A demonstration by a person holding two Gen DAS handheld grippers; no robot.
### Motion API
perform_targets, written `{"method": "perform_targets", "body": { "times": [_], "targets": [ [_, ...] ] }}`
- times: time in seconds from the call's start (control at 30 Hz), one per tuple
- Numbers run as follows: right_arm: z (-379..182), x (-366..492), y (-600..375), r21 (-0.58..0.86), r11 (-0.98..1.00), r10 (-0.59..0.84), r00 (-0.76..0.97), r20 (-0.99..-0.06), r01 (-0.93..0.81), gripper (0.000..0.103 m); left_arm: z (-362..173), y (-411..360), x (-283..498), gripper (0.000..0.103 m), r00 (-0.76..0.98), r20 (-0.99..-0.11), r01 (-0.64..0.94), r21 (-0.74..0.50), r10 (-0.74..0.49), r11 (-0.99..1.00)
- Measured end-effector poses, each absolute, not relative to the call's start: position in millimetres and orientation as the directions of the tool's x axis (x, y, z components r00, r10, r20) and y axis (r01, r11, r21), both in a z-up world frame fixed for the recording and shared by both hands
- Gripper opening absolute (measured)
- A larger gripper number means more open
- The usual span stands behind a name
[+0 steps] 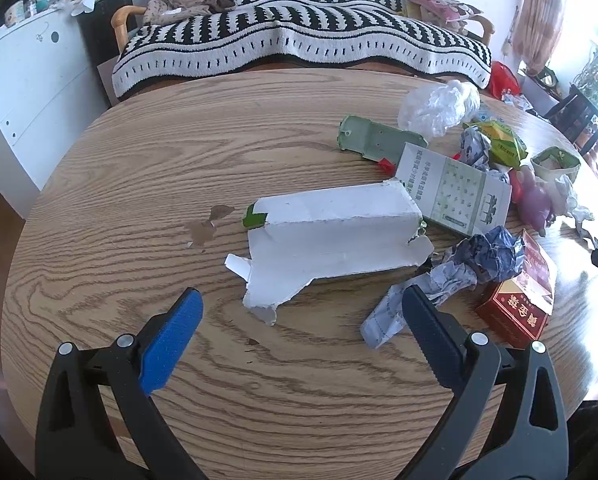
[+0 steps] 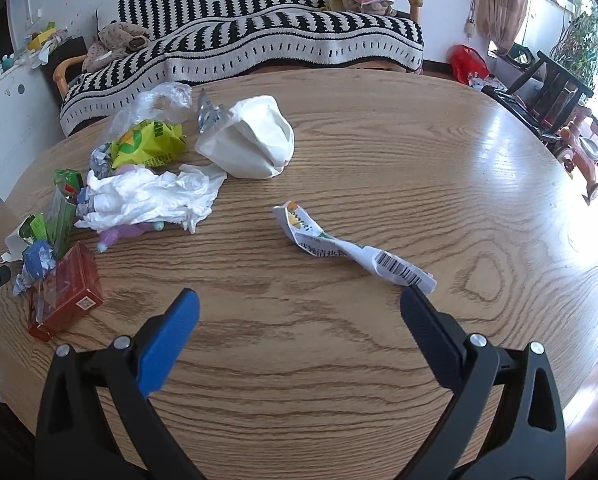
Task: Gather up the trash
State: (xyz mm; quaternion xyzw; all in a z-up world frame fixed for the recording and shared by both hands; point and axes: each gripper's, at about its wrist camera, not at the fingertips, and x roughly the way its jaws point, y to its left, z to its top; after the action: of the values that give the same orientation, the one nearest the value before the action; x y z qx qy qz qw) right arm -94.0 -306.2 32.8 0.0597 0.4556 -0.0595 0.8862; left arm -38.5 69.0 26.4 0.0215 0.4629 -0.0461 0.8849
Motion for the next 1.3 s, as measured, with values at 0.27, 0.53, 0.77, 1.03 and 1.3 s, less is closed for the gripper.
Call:
{"method": "perform_targets", "body": {
  "times": [0.27,0.53,0.77,1.03,1.3],
  "targets": [
    [32.8,-93.5,-306.2,0.056,0.986,-0.047,0.576,-0.816,0.16,0.097,25.4,69.0,-38.4,0.097,0.566,-0.822,0.103,-0.005,-0.062,0.995],
    [32.6,-92.8,-304.9,0.055,0.986,-0.046,0.575,-0.817,0.156,0.097,23.4,67.9,-38.2,0.097,0.564,-0.824,0.103,-0.003,-0.061,0.995],
    [31.9,-92.5,-303.4,0.057,0.987,-0.041,0.572,-0.82,0.153,0.097,21.8,67.5,-38.6,0.097,0.562,-0.825,0.107,0.0,-0.06,0.994],
    [33.0,-92.9,-303.8,0.05,0.986,-0.053,0.58,-0.813,0.16,0.097,22.4,67.3,-38.1,0.097,0.561,-0.826,0.106,0.0,-0.059,0.994],
    [32.9,-93.6,-308.0,0.06,0.983,-0.053,0.577,-0.815,0.175,0.097,21.2,66.7,-37.9,0.097,0.557,-0.828,0.108,0.003,-0.058,0.994]
  ]
}}
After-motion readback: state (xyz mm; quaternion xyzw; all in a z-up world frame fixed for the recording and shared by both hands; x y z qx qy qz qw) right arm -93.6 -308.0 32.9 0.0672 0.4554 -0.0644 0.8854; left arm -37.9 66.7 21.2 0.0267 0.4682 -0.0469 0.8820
